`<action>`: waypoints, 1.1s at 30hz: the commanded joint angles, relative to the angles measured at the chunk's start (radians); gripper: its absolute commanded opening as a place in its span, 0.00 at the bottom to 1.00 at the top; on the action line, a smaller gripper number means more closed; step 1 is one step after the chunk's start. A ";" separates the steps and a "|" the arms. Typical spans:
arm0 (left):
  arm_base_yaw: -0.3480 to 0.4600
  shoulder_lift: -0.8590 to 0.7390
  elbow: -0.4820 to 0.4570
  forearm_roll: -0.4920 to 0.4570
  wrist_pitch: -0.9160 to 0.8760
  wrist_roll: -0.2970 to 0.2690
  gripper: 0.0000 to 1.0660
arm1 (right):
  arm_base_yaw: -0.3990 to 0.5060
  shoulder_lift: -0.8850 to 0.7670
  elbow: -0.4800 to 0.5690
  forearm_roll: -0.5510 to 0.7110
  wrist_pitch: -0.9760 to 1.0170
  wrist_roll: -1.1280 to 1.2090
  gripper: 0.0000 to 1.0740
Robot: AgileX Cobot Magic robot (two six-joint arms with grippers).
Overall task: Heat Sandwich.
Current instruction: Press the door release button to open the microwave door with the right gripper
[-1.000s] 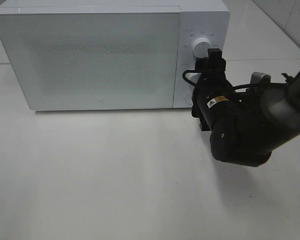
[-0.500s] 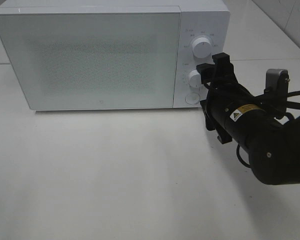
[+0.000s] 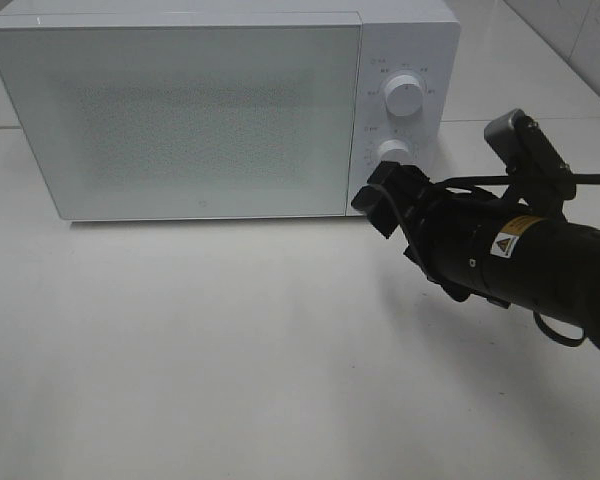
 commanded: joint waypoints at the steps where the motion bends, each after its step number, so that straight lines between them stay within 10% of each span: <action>1: 0.003 -0.023 0.003 -0.004 -0.013 -0.001 0.95 | -0.006 -0.047 -0.001 -0.016 0.083 -0.107 0.71; 19: 0.003 -0.023 0.003 -0.004 -0.013 -0.001 0.95 | -0.133 -0.187 -0.281 -0.363 1.120 -0.566 0.71; 33: 0.003 -0.023 0.003 -0.004 -0.013 -0.001 0.95 | -0.130 -0.441 -0.329 -0.361 1.422 -0.693 0.71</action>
